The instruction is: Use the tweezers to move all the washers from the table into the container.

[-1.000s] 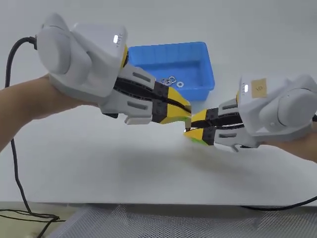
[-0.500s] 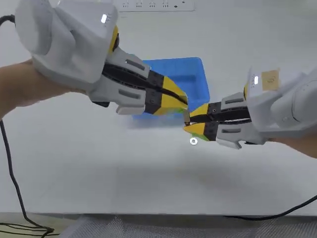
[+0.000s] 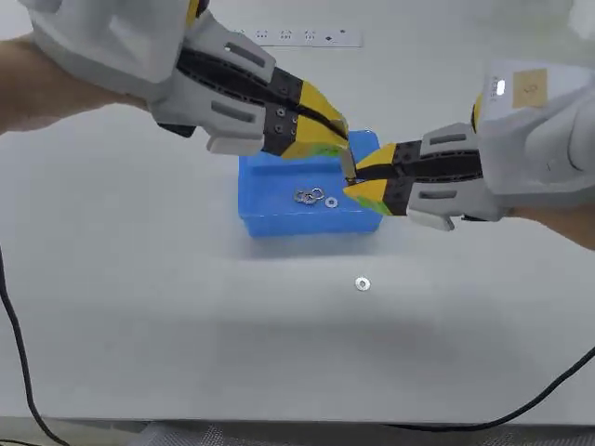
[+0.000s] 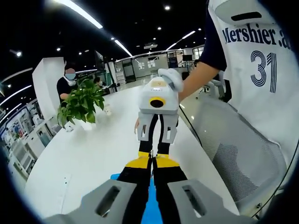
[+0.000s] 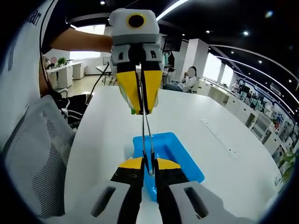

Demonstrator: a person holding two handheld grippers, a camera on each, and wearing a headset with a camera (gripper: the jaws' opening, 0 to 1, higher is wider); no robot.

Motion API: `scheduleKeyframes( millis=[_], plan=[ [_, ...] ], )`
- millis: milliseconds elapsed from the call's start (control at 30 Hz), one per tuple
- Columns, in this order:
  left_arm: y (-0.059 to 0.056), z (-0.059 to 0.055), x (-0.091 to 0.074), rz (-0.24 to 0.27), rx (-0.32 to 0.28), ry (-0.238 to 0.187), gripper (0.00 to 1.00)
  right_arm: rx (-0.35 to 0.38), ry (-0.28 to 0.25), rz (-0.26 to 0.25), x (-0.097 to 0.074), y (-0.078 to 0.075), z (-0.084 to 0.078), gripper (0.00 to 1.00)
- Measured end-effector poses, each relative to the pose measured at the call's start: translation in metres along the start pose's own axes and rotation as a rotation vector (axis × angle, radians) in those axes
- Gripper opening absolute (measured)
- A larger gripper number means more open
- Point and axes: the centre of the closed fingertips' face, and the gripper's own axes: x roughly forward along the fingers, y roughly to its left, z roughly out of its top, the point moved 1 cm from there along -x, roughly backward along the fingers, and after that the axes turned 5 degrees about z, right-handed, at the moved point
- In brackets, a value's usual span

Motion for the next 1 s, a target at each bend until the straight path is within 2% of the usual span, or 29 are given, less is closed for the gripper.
scheduleKeyframes(
  millis=[200,367,500,600,833,1000],
  plan=[
    [0.018,-0.019,0.004,0.004,0.008,0.035,0.05,0.001,0.009,-0.004,0.017,-0.018,-0.007,0.1],
    [0.033,-0.043,0.008,0.011,-0.026,0.063,0.05,0.03,0.019,0.016,0.039,-0.032,-0.021,0.1],
    [0.04,-0.063,0.015,0.001,-0.061,0.086,0.05,0.048,0.04,0.046,0.053,-0.036,-0.034,0.1],
    [0.043,-0.073,0.019,-0.001,-0.085,0.091,0.05,0.061,0.055,0.064,0.06,-0.039,-0.043,0.1],
    [0.045,-0.083,0.028,-0.015,-0.109,0.097,0.05,0.089,0.068,0.086,0.064,-0.038,-0.056,0.1],
    [0.045,-0.087,0.031,-0.026,-0.112,0.101,0.05,0.099,0.074,0.091,0.064,-0.037,-0.06,0.1]
  ],
)
